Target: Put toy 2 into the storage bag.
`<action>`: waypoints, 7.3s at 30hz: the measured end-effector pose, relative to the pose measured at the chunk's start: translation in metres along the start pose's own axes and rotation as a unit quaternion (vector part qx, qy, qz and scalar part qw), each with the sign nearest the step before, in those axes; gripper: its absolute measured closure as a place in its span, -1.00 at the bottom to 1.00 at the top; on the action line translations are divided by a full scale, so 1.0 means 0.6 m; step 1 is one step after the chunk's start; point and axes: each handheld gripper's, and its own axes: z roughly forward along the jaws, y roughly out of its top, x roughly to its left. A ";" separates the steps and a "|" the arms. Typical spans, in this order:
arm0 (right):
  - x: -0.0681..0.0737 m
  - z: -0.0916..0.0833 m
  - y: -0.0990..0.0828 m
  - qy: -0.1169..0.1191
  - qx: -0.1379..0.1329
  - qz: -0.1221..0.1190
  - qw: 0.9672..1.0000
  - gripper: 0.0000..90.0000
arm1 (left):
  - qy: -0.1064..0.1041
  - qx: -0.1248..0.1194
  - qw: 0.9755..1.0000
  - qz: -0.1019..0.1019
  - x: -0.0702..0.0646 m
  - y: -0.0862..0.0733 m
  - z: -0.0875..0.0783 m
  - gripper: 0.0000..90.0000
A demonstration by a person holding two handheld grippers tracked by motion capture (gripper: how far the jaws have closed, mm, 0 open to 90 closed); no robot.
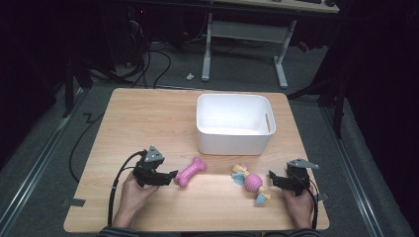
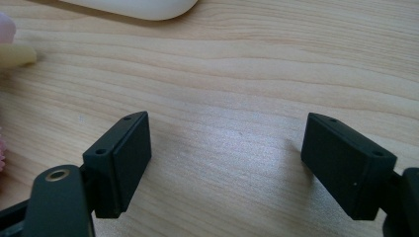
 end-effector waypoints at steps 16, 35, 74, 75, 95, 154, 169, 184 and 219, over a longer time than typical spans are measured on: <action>0.000 0.000 0.000 0.000 0.000 0.000 1.000 -0.57 | -0.014 0.029 0.999 0.037 -0.030 0.028 0.043 -0.20; 0.000 0.000 0.000 0.000 0.000 0.000 1.000 -0.57 | -0.026 0.077 0.995 0.050 -0.047 0.055 0.087 -0.16; 0.000 0.000 0.000 0.000 0.000 0.000 1.000 -0.57 | -0.037 0.142 0.987 0.060 -0.052 0.071 0.122 0.29; 0.000 0.000 0.000 0.000 0.000 0.000 1.000 -0.57 | -0.037 0.142 0.987 0.060 -0.052 0.071 0.122 0.29; 0.000 0.000 0.000 0.000 0.000 0.000 1.000 -0.57 | -0.053 0.117 0.990 0.055 -0.045 0.077 0.074 0.33; 0.000 0.000 0.000 0.000 0.000 0.000 1.000 -0.57 | -0.072 0.048 0.995 0.041 0.001 0.200 -0.087 0.33; 0.000 0.000 0.000 0.000 0.000 0.001 1.000 -0.57 | -0.081 0.043 0.995 0.043 0.006 0.240 -0.092 0.33; 0.000 0.000 0.000 0.000 0.000 0.001 1.000 -0.57 | -0.085 0.039 0.995 0.041 0.011 0.268 -0.090 0.33; 0.000 0.000 0.000 0.000 0.000 0.001 1.000 -0.57 | -0.095 0.052 0.992 0.070 -0.018 0.363 -0.019 0.33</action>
